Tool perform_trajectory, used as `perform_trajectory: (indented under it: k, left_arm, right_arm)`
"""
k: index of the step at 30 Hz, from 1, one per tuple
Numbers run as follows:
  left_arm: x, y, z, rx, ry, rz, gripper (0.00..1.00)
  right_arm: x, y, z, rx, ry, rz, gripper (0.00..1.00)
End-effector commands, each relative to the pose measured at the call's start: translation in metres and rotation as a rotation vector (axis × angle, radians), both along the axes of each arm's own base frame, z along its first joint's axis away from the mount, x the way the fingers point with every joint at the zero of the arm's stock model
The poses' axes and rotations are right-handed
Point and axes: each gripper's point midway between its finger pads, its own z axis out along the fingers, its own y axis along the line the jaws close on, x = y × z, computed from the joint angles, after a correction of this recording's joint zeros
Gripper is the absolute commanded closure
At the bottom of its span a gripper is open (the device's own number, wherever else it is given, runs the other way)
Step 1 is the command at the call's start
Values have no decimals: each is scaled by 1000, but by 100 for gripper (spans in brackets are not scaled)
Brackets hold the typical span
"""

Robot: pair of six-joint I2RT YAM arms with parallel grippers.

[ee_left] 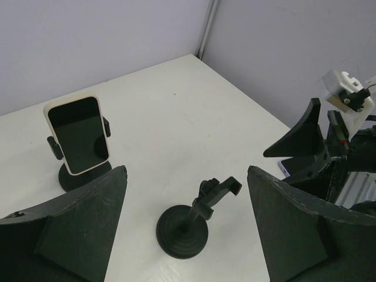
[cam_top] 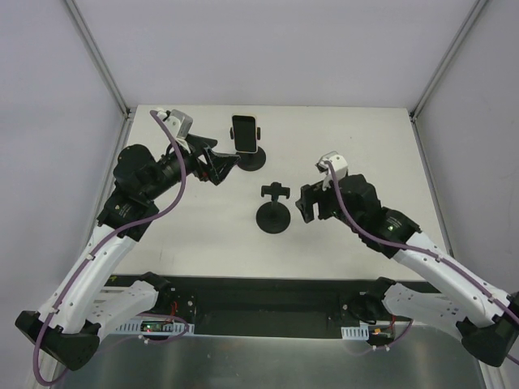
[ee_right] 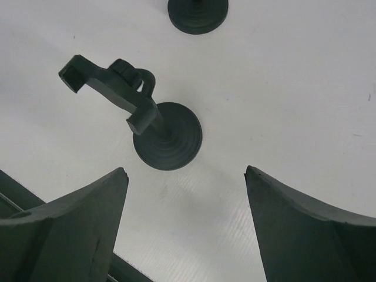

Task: Place the phone on the phone stand

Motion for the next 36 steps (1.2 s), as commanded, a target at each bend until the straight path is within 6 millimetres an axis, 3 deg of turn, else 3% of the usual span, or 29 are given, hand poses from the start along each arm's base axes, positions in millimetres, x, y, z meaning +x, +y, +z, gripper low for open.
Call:
perform_trajectory:
  k: [1, 2, 5, 9, 11, 12, 13, 14, 15, 19, 21, 26, 36]
  left_arm:
    - [-6, 0, 14, -9, -58, -5, 18]
    - [-7, 0, 14, -8, -62, -6, 18]
    - [-8, 0, 14, -6, -66, -1, 17]
    - [-9, -1, 14, -3, -69, -7, 16]
    - [-10, -2, 15, -4, -68, -9, 16]
    - [-11, -2, 15, -5, -72, -12, 17]
    - [-11, -3, 15, -4, -71, -15, 16]
    - [-11, -3, 14, -1, -71, -15, 16]
    - [-11, -3, 15, 2, -77, -10, 16]
    - [-11, -6, 12, 8, -73, -16, 16]
    - [-11, -7, 11, 6, -65, -21, 16]
    - [-12, -10, 9, 6, -56, -32, 16]
    - [-10, -11, 7, 14, -56, -29, 16]
  right_arm:
    - [-7, -43, -6, -1, 43, -180, 16]
    - [-8, -52, -17, -13, 57, -212, 16]
    - [-2, -92, -20, 41, 64, -408, 11]
    - [-1, -181, -47, 88, 173, -866, 4]
    - [-6, -193, -67, 134, 284, -928, 4]
    - [-8, -216, -81, 157, 345, -1037, 4]
    - [-11, -215, -90, 205, 415, -1045, 2]
    - [-14, -224, -97, 237, 458, -1106, 1]
    - [-20, -245, -106, 285, 506, -1240, 0]
    - [-70, -290, -125, 294, 619, -1612, 0]
    - [-90, -306, -131, 347, 626, -1760, 0]
    - [-98, -311, -160, 593, 644, -1860, 0]
    - [-63, -340, -180, 778, 479, -1899, 0]
